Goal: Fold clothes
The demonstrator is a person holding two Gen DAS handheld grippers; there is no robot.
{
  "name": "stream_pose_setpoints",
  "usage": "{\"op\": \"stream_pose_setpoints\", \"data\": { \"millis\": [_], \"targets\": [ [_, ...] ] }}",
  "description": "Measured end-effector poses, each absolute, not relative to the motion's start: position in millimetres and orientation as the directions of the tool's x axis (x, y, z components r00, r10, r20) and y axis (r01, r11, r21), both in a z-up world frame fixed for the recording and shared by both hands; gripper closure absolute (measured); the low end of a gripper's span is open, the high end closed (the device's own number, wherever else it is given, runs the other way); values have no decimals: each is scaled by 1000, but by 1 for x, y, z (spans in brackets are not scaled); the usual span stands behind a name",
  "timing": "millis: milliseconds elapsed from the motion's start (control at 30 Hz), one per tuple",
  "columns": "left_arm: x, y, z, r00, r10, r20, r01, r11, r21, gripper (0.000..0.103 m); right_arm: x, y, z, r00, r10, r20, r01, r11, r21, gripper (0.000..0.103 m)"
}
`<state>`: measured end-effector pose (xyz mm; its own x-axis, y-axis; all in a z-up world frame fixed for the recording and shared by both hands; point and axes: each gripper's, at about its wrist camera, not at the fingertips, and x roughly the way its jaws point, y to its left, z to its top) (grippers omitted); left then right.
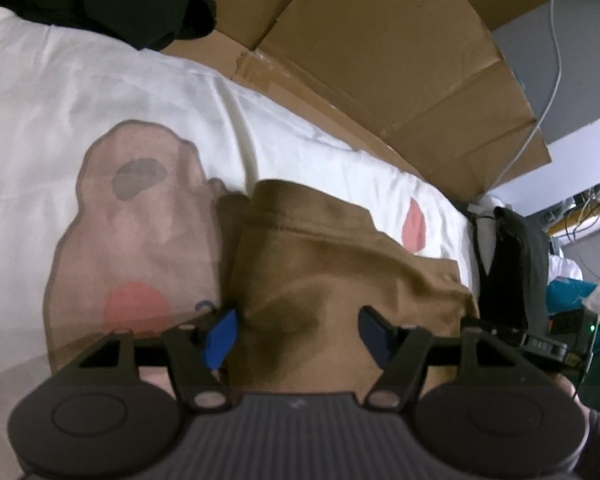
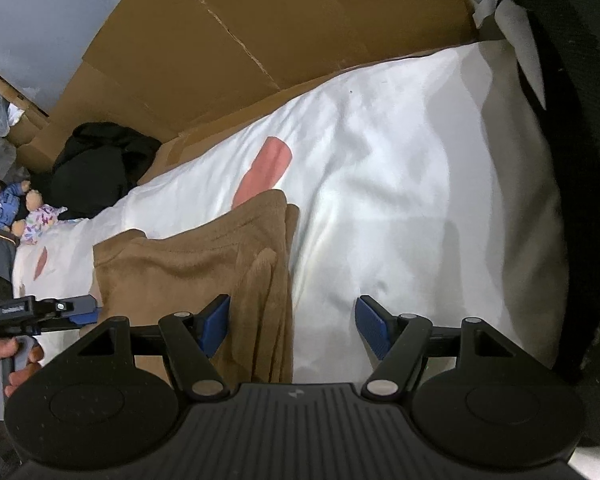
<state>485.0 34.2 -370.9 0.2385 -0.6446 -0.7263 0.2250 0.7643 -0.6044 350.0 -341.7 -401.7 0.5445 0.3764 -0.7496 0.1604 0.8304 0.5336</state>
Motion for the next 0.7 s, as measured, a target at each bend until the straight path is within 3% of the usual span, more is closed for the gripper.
{"op": "stream_pose_setpoints", "data": {
  "millis": [533, 633, 700],
  "targets": [
    [484, 44, -373, 259, -629, -733, 216, 777, -591, 41, 355, -322, -400, 525, 393, -755, 139, 836, 532, 31],
    [486, 42, -374, 256, -643, -722, 219, 766, -604, 51, 357, -324, -404, 528, 394, -752, 147, 830, 538, 31],
    [488, 41, -377, 253, -648, -718, 218, 761, -610, 51, 358, -324, -405, 529, 395, -751, 144, 831, 538, 31]
  ]
}}
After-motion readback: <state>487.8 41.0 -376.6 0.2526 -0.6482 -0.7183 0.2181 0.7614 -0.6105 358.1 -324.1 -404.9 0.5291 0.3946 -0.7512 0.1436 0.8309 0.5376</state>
